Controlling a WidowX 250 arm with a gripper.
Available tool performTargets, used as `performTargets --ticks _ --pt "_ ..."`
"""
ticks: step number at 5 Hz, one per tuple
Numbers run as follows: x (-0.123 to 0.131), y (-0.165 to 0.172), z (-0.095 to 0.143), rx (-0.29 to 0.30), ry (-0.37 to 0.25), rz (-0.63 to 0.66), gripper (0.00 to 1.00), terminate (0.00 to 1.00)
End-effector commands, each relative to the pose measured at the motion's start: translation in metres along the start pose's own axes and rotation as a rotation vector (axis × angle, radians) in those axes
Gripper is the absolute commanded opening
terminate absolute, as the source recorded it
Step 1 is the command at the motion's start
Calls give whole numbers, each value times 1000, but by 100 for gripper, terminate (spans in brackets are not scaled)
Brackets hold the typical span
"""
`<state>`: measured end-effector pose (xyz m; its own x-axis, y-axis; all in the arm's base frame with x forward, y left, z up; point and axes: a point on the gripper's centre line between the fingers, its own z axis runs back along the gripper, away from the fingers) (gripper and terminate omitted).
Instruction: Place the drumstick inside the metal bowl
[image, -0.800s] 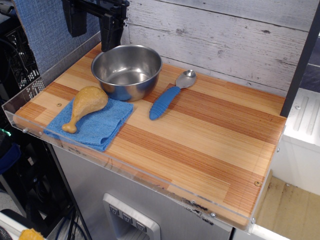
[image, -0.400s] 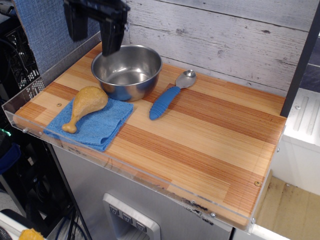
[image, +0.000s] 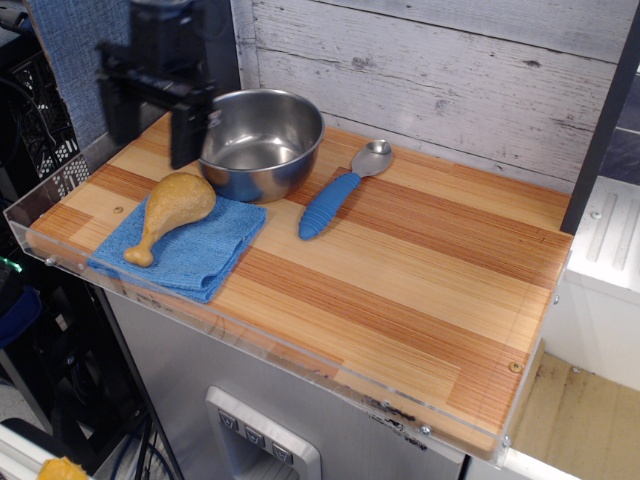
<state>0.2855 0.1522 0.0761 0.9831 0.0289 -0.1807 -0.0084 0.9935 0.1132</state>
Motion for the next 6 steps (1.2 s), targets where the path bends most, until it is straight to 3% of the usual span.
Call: performTargets --ticks 1,3,4,5,6 --pt "-12 28 -16 45 23 90 100 0" --pt "-17 11 -12 28 5 65 100 0" --pt "-22 8 7 28 -46 81 100 0" --pt "-23 7 8 19 -51 79 100 0" --pt "-17 3 -6 11 -12 66 100 0"
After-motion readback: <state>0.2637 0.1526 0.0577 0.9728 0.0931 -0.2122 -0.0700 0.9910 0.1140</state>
